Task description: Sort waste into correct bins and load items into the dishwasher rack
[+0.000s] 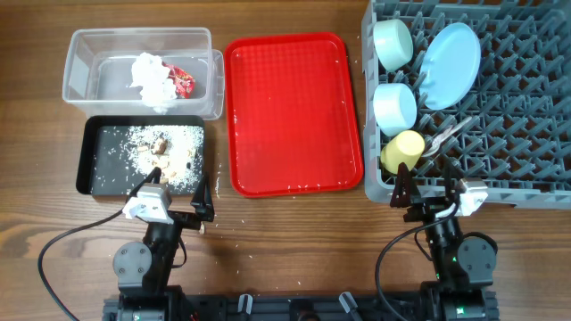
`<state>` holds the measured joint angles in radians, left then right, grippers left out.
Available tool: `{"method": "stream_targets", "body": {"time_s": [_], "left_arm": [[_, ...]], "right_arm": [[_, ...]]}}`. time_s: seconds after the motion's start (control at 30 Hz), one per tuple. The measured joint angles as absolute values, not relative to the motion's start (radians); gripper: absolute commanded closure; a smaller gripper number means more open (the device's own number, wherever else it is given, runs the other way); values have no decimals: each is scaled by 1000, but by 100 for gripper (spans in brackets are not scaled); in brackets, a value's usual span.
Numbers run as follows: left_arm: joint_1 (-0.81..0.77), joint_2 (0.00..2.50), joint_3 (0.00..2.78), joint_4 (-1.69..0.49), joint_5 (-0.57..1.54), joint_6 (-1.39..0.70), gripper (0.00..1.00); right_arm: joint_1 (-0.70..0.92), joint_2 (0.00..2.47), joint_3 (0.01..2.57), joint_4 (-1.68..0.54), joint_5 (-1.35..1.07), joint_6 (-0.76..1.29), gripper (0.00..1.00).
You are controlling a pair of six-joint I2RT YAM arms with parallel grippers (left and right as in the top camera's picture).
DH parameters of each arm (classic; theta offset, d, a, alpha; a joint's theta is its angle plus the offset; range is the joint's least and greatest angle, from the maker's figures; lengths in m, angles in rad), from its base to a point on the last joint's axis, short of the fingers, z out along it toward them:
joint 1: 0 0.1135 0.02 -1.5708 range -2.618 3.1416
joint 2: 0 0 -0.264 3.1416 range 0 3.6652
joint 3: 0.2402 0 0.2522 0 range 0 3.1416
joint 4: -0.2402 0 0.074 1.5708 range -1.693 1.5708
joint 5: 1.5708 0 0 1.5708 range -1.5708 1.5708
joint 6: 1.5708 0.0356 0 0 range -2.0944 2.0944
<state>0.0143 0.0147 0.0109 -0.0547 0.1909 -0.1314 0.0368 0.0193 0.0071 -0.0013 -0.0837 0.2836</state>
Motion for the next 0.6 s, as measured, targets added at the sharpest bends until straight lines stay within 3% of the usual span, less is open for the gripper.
{"method": "stream_targets", "body": {"time_s": [0.6], "left_arm": [[14,15,11,-55,191,-131,0]], "right_arm": [[37,19,7,-1,-84,284,0]]}}
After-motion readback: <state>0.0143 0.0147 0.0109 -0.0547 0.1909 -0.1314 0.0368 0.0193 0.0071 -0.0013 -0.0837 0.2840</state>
